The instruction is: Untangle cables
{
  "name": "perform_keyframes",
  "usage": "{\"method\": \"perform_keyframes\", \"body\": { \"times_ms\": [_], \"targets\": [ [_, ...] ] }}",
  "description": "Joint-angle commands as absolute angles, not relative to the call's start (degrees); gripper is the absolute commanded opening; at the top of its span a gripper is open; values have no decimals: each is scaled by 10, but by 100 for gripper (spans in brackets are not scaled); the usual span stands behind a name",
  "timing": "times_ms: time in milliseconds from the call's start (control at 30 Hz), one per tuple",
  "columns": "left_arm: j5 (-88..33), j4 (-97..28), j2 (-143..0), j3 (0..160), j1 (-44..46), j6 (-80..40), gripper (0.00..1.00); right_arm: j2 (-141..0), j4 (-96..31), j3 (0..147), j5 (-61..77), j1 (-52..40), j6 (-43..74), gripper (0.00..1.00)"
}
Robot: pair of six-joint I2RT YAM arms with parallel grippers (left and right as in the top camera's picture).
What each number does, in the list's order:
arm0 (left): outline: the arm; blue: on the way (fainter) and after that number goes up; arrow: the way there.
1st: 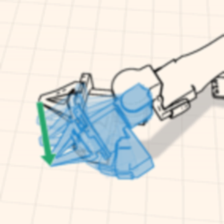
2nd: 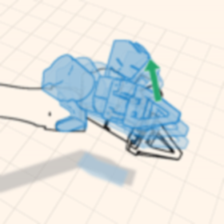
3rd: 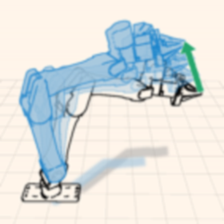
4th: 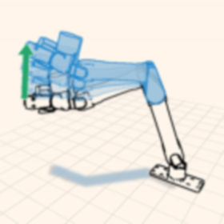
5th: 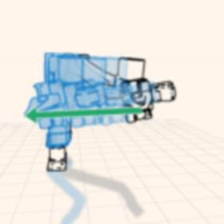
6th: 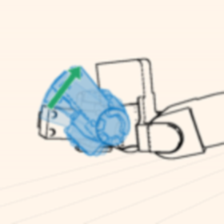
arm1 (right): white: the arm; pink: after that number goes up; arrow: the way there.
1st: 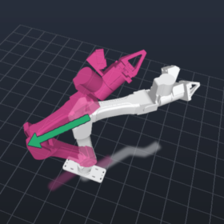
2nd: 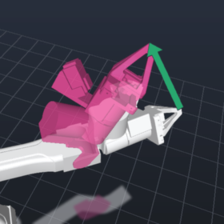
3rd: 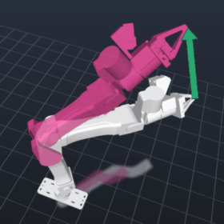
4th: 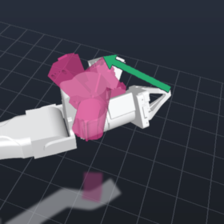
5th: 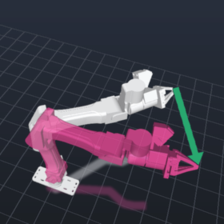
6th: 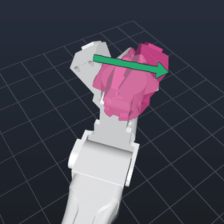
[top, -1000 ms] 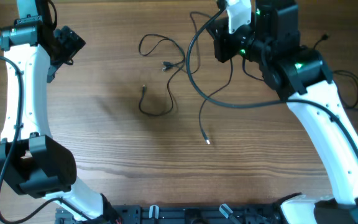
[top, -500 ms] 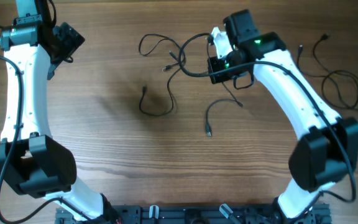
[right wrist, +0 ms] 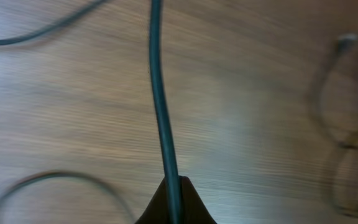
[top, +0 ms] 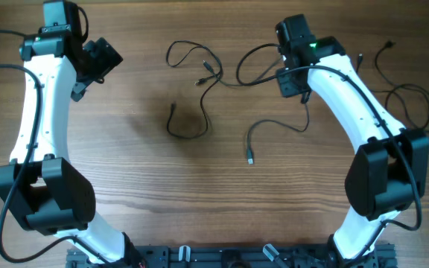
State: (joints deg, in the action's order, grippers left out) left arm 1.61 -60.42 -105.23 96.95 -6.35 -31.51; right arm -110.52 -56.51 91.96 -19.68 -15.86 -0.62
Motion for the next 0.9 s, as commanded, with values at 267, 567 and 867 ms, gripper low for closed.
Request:
{"method": "perform_keyframes", "body": {
  "times_ms": [267, 567, 867],
  "targets": [
    [12, -574, -1058, 963, -38, -302, 100, -1111, -118, 967, -373, -121, -213, 4],
    [11, -575, -1058, 963, -36, -302, 100, -1100, 136, 967, -343, -58, -159, 4],
    [11, -568, -1058, 963, -36, -302, 100, -1101, -377, 967, 63, 85, 193, 4]
  ]
}}
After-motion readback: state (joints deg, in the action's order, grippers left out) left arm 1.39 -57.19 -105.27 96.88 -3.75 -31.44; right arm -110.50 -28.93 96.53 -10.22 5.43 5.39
